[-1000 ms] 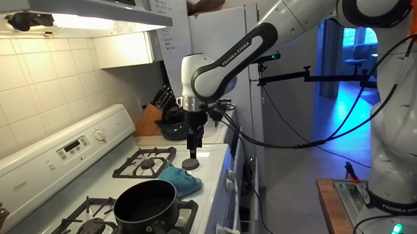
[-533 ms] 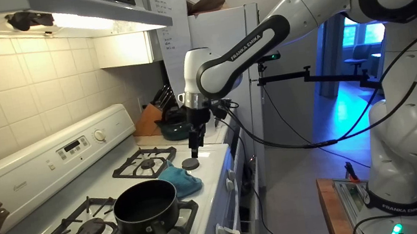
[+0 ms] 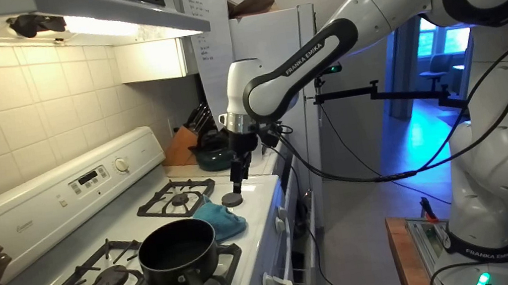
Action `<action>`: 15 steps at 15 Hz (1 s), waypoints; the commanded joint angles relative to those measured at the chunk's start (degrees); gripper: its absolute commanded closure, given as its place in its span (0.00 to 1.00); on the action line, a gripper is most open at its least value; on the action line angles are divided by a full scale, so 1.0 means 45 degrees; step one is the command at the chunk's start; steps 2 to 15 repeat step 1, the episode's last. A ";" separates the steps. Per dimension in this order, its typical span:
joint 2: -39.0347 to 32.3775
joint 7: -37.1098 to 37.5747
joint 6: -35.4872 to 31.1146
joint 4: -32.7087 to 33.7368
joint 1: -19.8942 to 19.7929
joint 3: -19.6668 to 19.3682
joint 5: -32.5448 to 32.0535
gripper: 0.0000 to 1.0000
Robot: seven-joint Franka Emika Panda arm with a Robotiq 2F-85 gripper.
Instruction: Pick up the blue towel and clean the right bottom plate of the stove
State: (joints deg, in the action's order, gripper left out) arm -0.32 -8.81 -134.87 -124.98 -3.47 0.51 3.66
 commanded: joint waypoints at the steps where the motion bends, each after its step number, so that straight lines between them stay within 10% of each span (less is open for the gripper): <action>1: 0.0001 0.0014 0.0009 -0.0005 0.0164 -0.0163 -0.0005 0.00; 15: 0.0001 0.0014 0.0009 -0.0005 0.0164 -0.0163 -0.0005 0.00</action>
